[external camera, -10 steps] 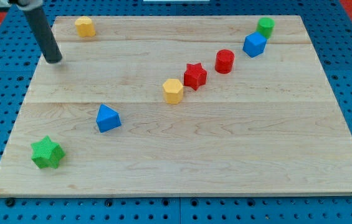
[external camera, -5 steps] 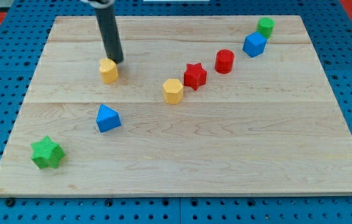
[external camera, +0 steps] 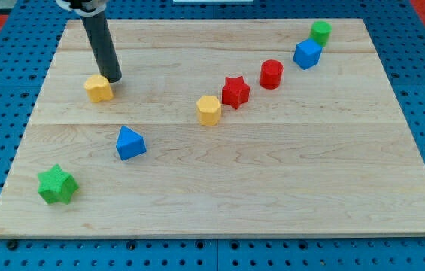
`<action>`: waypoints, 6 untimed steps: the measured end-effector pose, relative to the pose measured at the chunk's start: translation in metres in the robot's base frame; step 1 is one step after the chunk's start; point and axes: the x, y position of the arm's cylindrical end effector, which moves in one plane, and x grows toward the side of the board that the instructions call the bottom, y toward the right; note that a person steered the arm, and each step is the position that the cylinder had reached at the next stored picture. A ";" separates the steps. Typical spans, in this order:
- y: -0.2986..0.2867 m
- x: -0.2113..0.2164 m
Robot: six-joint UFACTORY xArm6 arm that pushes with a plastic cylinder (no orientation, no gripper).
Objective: Place the yellow heart in between yellow hexagon and blue triangle
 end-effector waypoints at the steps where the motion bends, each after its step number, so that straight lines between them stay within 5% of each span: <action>1: -0.001 0.018; 3: -0.090 0.021; 5: -0.011 0.046; 6: -0.034 0.051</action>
